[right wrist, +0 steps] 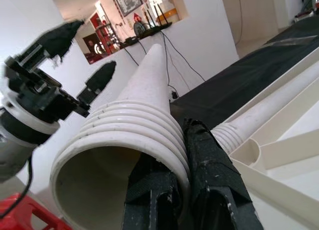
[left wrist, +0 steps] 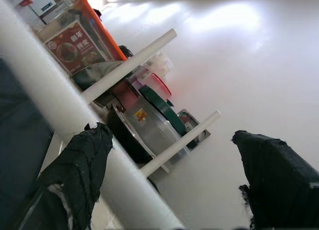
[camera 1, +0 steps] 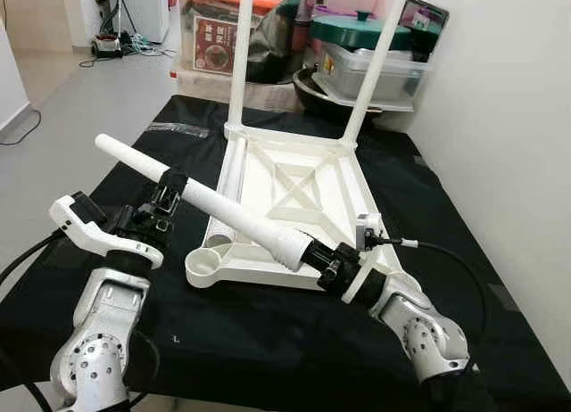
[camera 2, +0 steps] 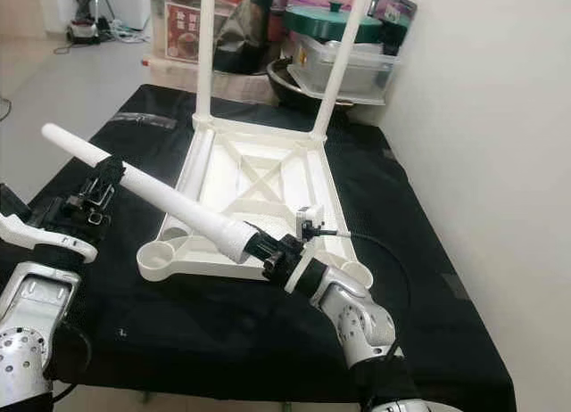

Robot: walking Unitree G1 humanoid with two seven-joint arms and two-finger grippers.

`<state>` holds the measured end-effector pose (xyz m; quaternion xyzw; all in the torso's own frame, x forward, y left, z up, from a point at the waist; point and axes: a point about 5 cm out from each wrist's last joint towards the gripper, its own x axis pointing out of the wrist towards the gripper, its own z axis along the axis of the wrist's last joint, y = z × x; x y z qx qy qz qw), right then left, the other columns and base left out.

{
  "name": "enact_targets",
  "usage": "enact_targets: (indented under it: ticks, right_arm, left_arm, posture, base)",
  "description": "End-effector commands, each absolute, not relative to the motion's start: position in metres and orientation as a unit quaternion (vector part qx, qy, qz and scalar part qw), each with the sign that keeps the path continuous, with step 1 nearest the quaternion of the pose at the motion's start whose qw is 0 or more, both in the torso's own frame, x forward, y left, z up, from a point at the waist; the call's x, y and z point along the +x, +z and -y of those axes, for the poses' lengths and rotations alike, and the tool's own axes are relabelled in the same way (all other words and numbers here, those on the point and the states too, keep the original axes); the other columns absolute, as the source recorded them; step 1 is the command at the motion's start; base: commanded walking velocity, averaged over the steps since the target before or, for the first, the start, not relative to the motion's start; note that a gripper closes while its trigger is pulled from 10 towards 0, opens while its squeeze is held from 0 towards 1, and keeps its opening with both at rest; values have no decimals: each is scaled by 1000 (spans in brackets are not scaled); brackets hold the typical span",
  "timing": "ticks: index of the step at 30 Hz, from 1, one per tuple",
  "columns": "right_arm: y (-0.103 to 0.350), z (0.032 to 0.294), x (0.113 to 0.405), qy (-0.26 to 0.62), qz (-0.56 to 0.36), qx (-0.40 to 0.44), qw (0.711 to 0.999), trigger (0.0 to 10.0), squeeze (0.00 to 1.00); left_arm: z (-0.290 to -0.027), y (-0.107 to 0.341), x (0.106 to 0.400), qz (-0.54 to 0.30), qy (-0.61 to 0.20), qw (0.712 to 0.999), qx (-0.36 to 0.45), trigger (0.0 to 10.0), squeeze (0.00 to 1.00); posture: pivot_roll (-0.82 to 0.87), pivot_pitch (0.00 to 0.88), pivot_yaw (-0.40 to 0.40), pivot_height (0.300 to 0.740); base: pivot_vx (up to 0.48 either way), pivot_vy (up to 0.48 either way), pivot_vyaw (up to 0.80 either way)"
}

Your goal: Building children table

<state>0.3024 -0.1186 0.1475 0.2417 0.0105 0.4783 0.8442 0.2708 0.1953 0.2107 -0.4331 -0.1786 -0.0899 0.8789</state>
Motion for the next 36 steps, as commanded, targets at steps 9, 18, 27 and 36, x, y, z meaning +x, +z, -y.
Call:
enact_targets:
  ticks: [9,18,27,36]
  right_arm:
    - [156,135,306,445,13,264,856,0,0]
    - [154,134,283,540,-21,267,798,0,0]
    - [148,132,269,590,-49,270,759,0,0]
    - [142,142,267,594,-67,286,749,0,0]
  left_arm:
    - [-195,205,272,158,-92,868,-462,10000,0]
    - [-205,203,273,159,-87,858,-480,10000,0]
    - [-211,202,273,164,-77,849,-496,10000,0]
    - [-234,206,272,187,-54,833,-517,10000,0]
  posture:
    - [100,0,-169,740]
    - [101,0,-175,740]
    - [103,0,-172,740]
    - [108,0,-175,740]
  base:
    - [0,0,0]
    - [0,0,0]
    - [0,0,0]
    - [0,0,0]
